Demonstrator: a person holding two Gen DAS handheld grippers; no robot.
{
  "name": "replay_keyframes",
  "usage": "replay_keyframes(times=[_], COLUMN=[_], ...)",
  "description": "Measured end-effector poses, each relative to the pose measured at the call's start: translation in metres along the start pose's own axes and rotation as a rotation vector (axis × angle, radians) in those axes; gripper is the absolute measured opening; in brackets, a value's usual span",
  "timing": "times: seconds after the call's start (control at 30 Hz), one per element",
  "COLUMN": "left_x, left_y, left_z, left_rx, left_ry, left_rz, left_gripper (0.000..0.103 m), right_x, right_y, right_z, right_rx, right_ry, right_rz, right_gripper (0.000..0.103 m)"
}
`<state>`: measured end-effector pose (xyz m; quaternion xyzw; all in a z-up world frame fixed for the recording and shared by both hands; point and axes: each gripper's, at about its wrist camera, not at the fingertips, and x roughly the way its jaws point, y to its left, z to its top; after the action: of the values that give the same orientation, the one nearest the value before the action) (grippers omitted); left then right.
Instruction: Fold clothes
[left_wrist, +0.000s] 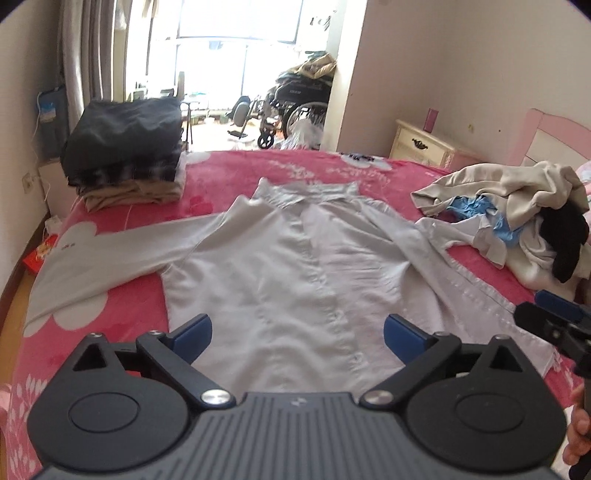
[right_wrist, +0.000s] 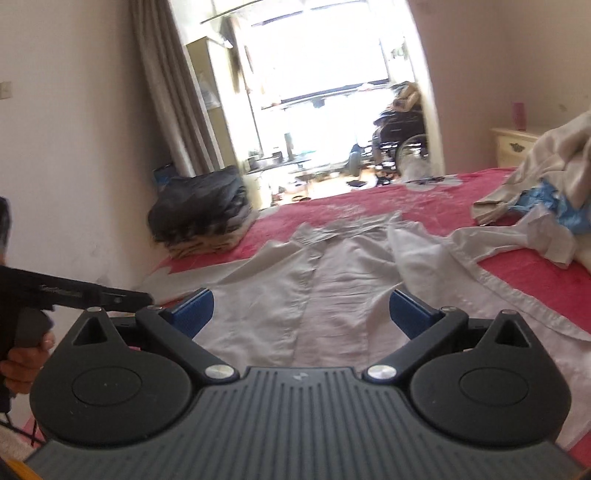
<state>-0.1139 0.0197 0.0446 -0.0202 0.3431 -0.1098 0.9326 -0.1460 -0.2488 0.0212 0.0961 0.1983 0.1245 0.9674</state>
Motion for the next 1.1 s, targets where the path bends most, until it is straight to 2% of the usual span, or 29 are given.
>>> replay_keyframes(times=[0.13,0.23,0.4,0.73,1.1], left_x=[-0.002,-0.001,-0.002,-0.006,-0.007], left_y=[-0.005,-0.005,-0.005,-0.006,-0.007], left_z=[-0.001,-0.001,-0.002,-0.004,-0.005], left_rx=[0.014,0.005,-0.003,-0.008,-0.001], left_ry=[-0.012,-0.011,-0.016,-0.028,-0.027], left_rz=[-0.009,-0.013,-0.018,-0.027,-0.037], left_gripper=[0.103,0.103,0.103,0.103,0.103], right_x=[-0.001,-0.003,-0.003,-0.007,-0.009], right_y=[-0.003,-0.005,-0.004,-0.014,-0.016], right_z=[-0.001,-0.006,-0.009,-0.013,-0.015], right_rx=[-0.02,-0.017,-0.028,0.044,0.053], right_ry=[-0.016,-0.053,-0.062,-0.062,-0.057], right_rz=[-0.066,-0.075,-0.07,0.004,0.063], right_gripper=[0.102,0.102,0.102,0.102,0.102])
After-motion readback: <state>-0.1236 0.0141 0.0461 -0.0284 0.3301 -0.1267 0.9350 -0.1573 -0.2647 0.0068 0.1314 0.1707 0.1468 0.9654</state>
